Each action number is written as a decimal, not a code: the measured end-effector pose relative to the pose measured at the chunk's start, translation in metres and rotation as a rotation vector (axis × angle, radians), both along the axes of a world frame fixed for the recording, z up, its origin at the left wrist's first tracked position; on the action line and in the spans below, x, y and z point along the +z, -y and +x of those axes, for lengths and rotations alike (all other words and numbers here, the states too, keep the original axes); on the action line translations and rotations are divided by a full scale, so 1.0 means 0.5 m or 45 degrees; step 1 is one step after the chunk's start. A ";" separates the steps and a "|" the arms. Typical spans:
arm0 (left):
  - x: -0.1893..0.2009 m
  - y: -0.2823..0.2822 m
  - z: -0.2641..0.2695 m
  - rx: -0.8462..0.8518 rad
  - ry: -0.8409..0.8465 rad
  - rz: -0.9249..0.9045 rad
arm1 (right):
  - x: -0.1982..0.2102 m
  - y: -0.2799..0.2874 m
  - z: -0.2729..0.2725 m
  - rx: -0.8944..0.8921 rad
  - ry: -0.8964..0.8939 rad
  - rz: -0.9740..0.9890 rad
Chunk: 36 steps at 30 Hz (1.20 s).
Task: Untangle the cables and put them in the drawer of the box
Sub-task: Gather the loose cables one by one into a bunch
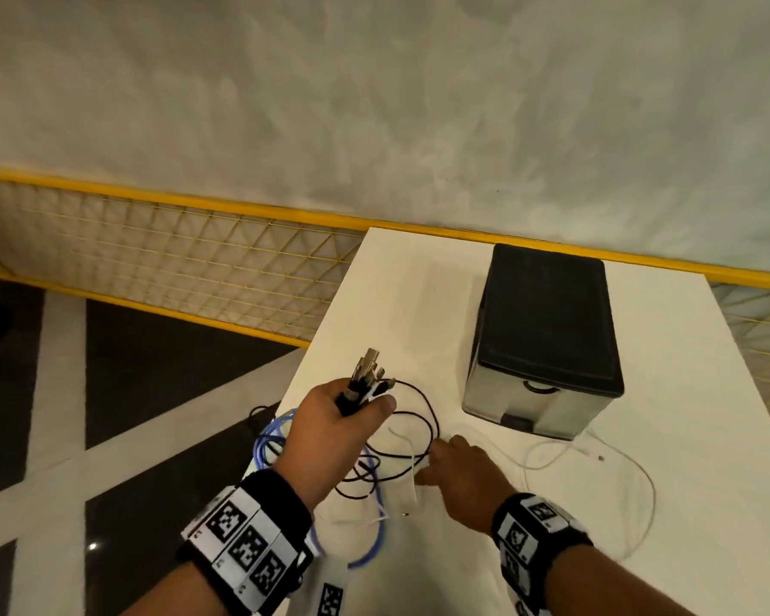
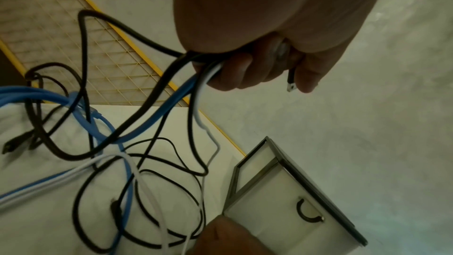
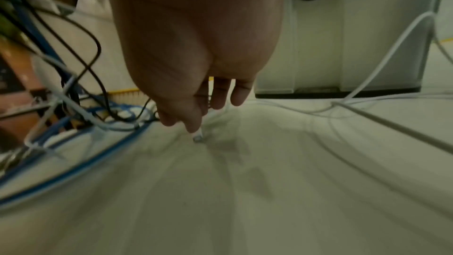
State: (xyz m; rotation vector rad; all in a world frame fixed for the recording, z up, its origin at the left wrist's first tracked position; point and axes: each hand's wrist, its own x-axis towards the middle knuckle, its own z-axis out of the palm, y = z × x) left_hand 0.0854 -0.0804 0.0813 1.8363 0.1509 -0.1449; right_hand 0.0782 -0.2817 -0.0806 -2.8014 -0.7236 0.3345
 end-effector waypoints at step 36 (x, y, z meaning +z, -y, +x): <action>0.117 0.245 -0.052 -0.304 0.374 -0.280 | 0.395 0.092 -0.158 -0.913 -0.274 1.566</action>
